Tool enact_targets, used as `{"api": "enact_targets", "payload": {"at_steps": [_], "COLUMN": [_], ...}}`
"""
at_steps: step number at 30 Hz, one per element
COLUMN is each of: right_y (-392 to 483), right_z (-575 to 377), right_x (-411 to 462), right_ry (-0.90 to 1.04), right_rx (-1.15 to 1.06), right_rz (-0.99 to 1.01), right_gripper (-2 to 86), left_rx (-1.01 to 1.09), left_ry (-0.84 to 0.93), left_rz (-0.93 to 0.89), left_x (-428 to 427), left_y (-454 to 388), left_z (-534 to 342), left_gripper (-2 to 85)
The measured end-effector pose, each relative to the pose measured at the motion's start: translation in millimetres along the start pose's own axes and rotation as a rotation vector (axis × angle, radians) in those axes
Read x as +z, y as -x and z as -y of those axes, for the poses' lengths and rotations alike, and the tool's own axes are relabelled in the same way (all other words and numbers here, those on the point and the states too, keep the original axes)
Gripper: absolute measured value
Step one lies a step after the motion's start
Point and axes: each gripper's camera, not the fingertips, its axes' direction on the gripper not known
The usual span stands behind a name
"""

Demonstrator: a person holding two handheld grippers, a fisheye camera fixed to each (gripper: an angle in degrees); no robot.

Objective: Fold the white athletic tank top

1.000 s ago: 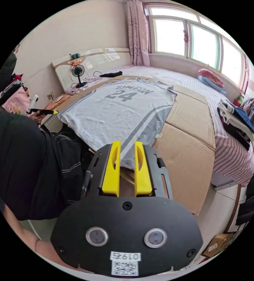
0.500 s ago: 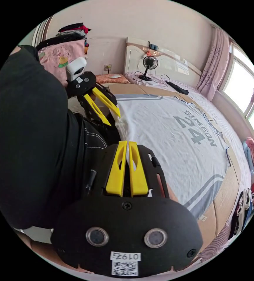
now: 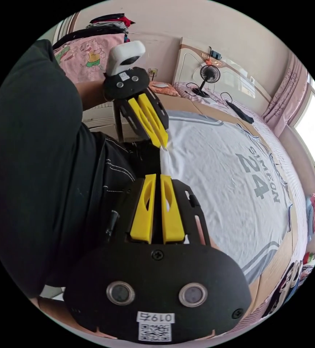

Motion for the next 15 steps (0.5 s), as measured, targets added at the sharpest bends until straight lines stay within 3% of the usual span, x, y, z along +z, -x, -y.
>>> {"api": "enact_targets", "payload": {"at_steps": [8, 15], "right_y": [-19.1, -10.6], "right_z": [-0.9, -17.3], "right_x": [8.1, -7.0], "right_ry": [0.023, -0.018], "right_rx": [0.044, 0.023], "right_rz": [-0.022, -0.03], "right_gripper": [8.0, 6.4], "left_rx": [-0.31, -0.282], "left_ry": [-0.065, -0.094], "left_rz": [-0.404, -0.432], "left_x": [15.7, 5.3], "left_y": [69.4, 53.1], "left_z": [-9.6, -11.0], "left_gripper": [1.4, 1.7]}}
